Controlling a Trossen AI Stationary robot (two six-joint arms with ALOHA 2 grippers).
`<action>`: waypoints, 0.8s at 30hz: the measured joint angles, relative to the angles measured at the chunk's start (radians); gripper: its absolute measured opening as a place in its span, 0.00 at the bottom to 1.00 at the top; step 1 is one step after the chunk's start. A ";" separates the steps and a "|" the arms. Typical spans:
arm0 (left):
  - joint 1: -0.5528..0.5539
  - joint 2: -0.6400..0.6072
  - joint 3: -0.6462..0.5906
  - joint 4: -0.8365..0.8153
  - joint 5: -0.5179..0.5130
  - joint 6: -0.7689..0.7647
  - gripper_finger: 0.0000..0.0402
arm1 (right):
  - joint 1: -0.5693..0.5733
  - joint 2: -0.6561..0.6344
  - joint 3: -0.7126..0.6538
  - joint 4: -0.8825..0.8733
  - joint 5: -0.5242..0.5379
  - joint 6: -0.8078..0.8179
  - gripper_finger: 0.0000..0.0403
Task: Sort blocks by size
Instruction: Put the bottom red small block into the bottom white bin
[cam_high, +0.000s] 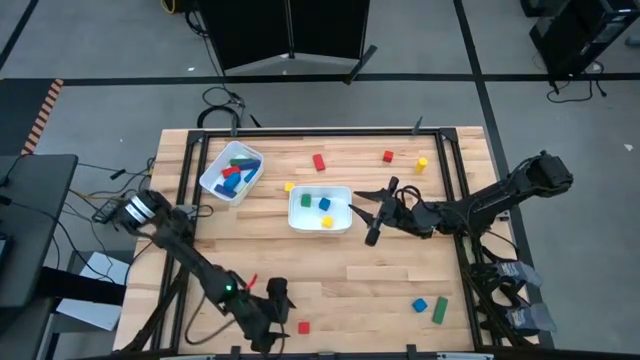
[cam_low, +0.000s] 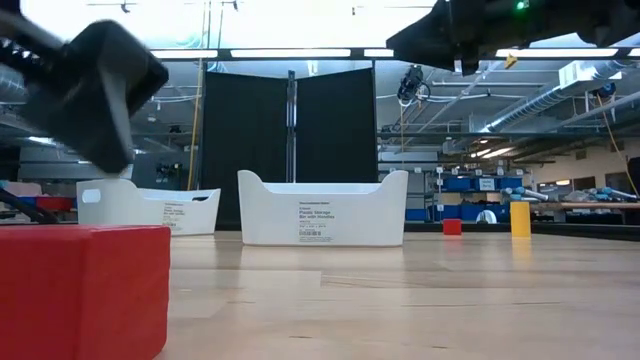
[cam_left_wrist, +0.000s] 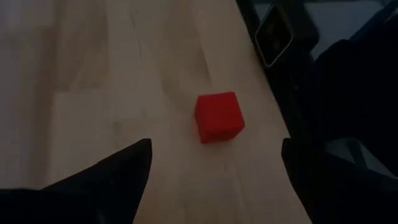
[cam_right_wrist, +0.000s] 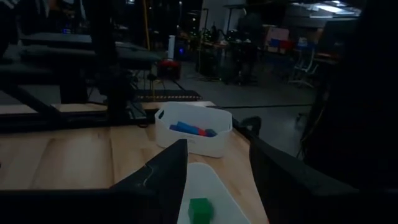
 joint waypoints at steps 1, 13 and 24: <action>-0.003 0.024 0.014 -0.002 -0.003 -0.007 0.91 | 0.004 0.000 0.000 0.001 0.000 -0.001 0.46; -0.011 0.199 0.099 0.016 -0.077 -0.073 0.91 | 0.031 0.001 0.000 0.051 0.000 -0.016 0.46; -0.010 0.230 0.103 0.082 -0.157 -0.075 0.90 | 0.046 0.001 0.000 0.062 0.018 -0.029 0.46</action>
